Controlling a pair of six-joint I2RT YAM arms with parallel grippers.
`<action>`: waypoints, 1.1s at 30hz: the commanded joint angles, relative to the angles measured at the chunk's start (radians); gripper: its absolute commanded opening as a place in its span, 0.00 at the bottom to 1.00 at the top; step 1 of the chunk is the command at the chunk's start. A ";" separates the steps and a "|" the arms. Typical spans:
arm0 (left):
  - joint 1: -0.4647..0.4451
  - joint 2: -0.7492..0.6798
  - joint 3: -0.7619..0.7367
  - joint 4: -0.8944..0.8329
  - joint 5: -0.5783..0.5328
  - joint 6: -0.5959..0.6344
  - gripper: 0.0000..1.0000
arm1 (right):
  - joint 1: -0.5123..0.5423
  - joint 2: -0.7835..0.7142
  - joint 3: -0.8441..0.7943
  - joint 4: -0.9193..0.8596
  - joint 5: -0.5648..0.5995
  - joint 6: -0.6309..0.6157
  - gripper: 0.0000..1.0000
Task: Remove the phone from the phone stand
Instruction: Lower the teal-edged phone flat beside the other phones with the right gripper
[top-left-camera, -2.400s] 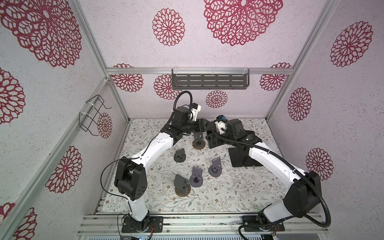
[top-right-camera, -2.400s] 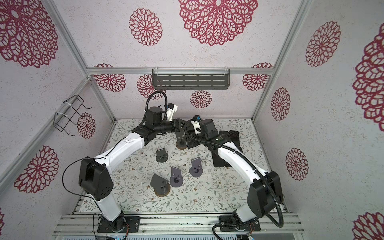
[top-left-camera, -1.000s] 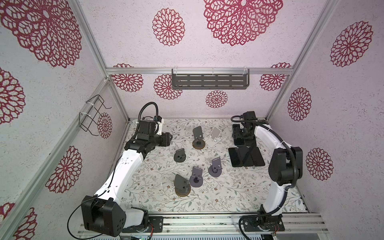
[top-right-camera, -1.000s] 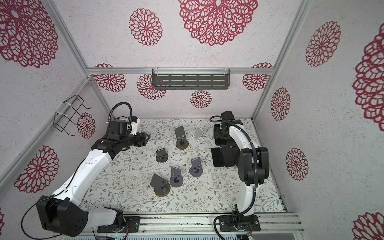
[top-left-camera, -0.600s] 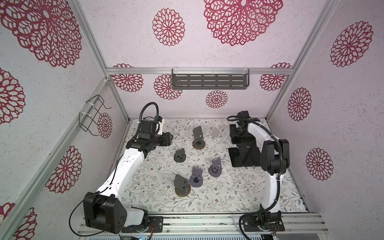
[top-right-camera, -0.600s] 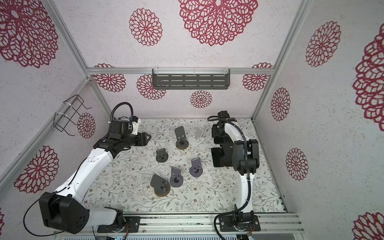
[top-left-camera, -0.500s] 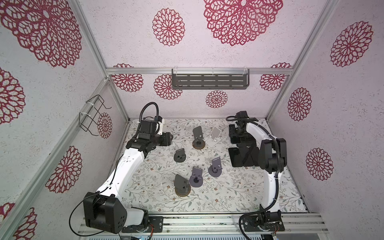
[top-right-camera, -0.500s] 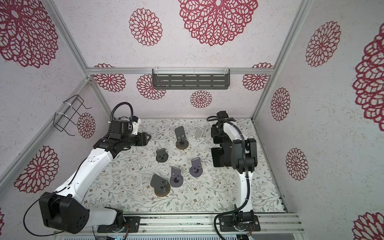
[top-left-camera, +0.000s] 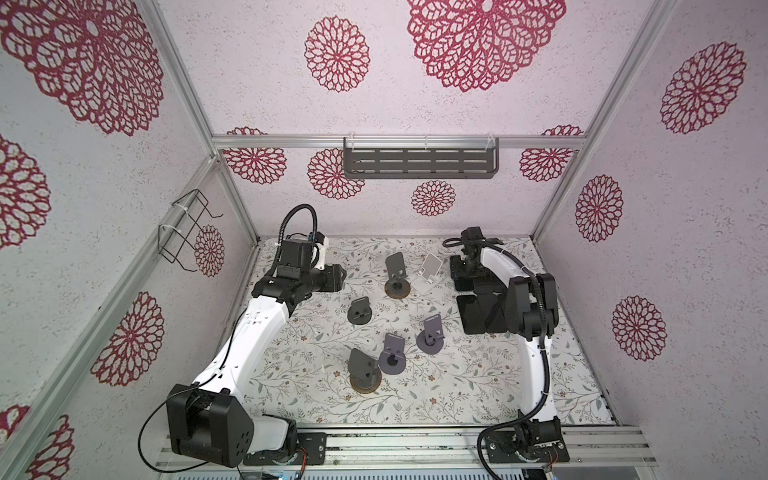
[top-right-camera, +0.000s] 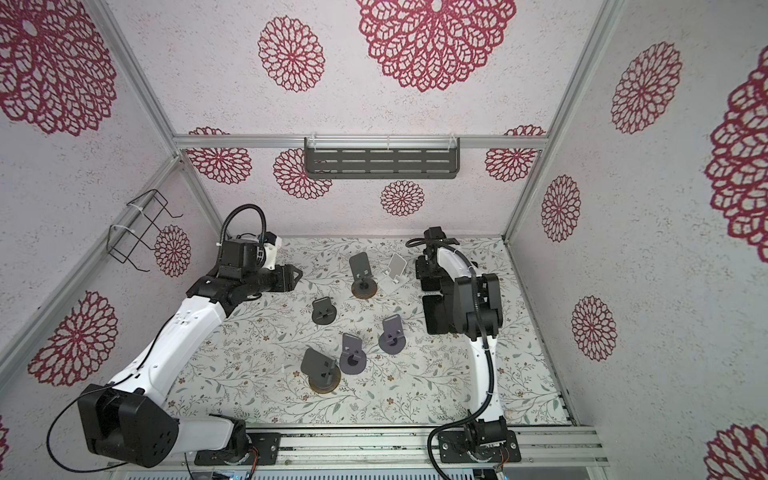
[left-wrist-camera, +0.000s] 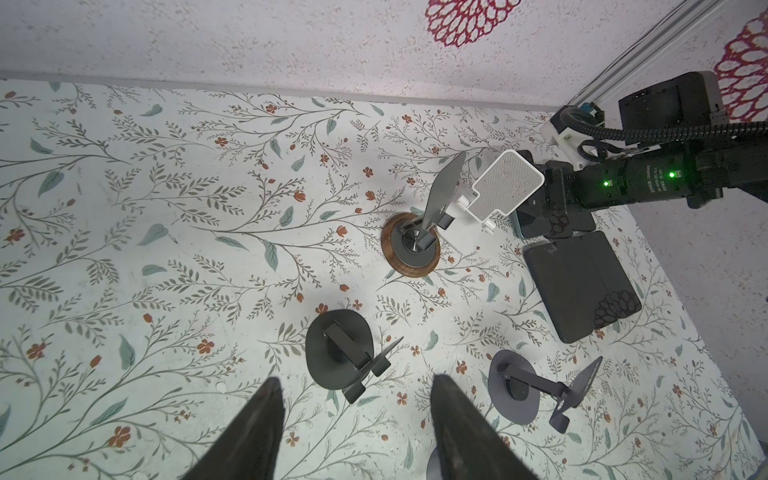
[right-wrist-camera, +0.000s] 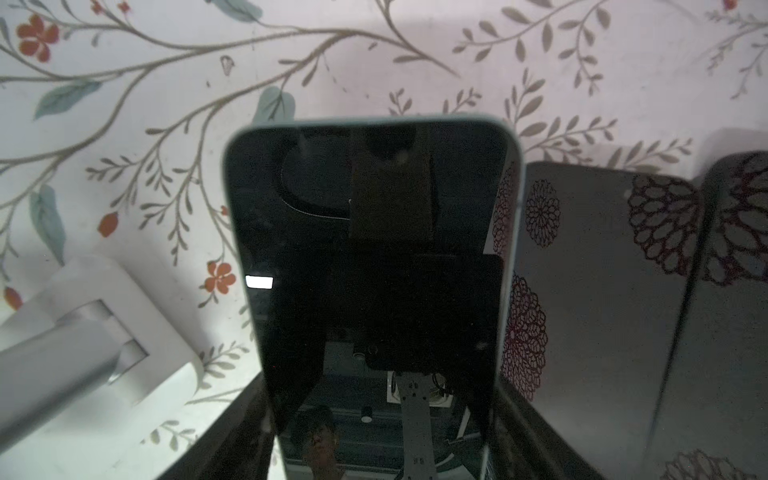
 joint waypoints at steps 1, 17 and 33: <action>0.008 0.004 0.005 0.021 0.005 -0.003 0.60 | 0.001 -0.028 -0.013 0.021 0.026 0.015 0.00; 0.009 -0.007 0.006 0.017 0.011 0.005 0.61 | 0.005 -0.109 -0.160 0.081 0.062 0.086 0.18; 0.010 -0.009 0.009 0.013 0.010 0.010 0.62 | 0.005 -0.128 -0.156 0.075 0.046 0.083 0.54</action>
